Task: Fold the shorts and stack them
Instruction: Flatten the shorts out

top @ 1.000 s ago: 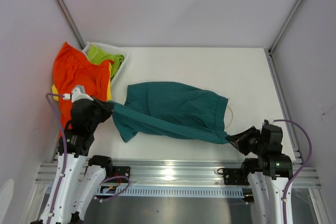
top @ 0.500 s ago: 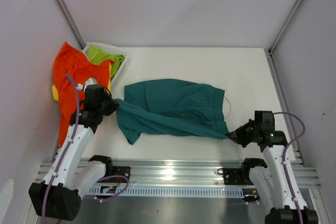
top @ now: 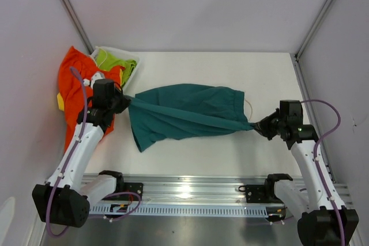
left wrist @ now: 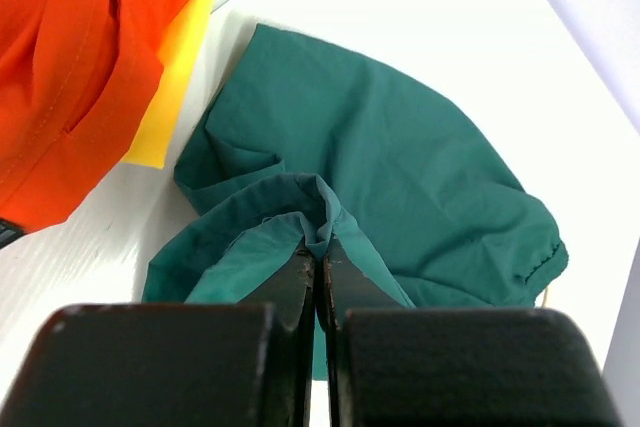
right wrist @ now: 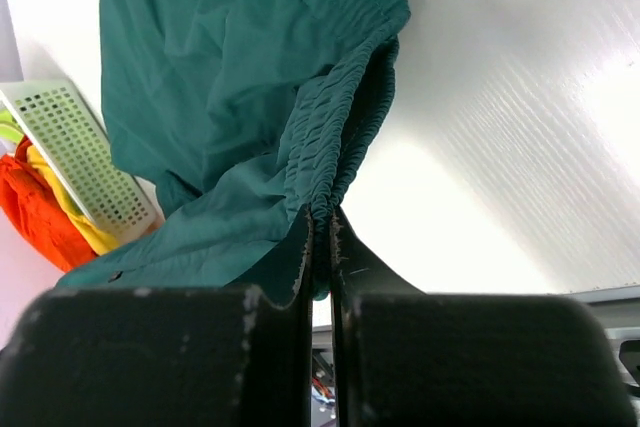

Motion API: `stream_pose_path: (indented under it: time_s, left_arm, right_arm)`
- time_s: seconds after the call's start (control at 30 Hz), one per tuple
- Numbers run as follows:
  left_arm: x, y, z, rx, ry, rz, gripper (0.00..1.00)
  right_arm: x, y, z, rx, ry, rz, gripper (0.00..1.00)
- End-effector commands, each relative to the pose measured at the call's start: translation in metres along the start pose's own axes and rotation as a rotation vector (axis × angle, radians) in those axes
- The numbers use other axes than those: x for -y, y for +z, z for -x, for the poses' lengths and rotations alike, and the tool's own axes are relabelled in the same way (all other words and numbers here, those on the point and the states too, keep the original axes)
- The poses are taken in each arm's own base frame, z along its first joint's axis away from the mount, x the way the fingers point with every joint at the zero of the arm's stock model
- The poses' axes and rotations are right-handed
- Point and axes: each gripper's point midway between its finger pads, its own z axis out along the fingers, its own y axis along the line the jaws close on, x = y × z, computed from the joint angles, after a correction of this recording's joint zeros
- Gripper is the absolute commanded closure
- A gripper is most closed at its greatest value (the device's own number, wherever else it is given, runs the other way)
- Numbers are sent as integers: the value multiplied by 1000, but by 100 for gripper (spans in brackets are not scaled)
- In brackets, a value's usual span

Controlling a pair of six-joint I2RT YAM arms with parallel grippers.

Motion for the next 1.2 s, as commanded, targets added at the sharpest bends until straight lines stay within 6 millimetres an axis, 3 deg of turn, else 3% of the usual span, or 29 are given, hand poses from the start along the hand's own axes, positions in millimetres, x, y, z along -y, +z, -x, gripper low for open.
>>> stream_pose_path:
  time_s: [0.0,0.03,0.07,0.27,0.33,0.5,0.57,0.77,0.83,0.87,0.9,0.97,1.0,1.03,1.07,1.1,1.13,1.17]
  left_arm:
    - [21,-3,48,157,-49,-21,100]
    - [21,-1,49,151,-48,-12,100]
    - [19,2,47,135,-45,8,100]
    - [12,14,39,90,-39,61,100]
    - [19,8,45,129,-41,4,100]
    - [32,-5,31,78,-24,-107,100]
    - [35,-21,24,53,-11,-154,100]
    - [4,-56,-10,29,7,-183,100]
    - [4,-74,-24,5,8,-254,100]
    - [-3,-75,-36,-24,11,-258,99]
    - [2,-88,-43,-34,17,-325,97]
    - [-7,-89,-65,-87,27,-356,86]
    - [-5,-96,-74,-119,32,-395,71]
    - [-6,-105,-78,-112,39,-427,26]
    - [-11,-110,-83,-128,43,-422,9]
    - [-13,-116,-83,-118,46,-420,1]
    - [-7,-135,-69,-55,55,-451,1]
    - [-11,-143,-68,-48,71,-440,1]
  right_arm:
    - [-10,6,36,127,-10,-37,100]
    - [-21,4,43,136,-14,-31,100]
    - [-18,14,46,123,-13,-76,100]
    - [-27,30,56,113,-50,-100,100]
    - [-32,34,57,114,-68,-52,100]
    - [-35,37,59,81,-91,-8,100]
    - [-29,31,49,46,-111,-19,100]
    - [10,-6,20,63,-144,-53,100]
    - [29,-10,4,25,-146,-75,100]
    - [36,-17,-3,18,-150,-74,98]
    - [41,-18,-8,9,-158,-73,93]
    - [57,-23,-22,-8,-175,-90,89]
    - [60,-25,-23,1,-177,-87,67]
    - [62,-26,-25,3,-186,-77,54]
    - [64,-31,-27,17,-188,-63,45]
    - [65,-33,-26,32,-188,-59,34]
    - [63,-36,-26,43,-188,-45,27]
    - [60,-41,-24,63,-192,-21,24]
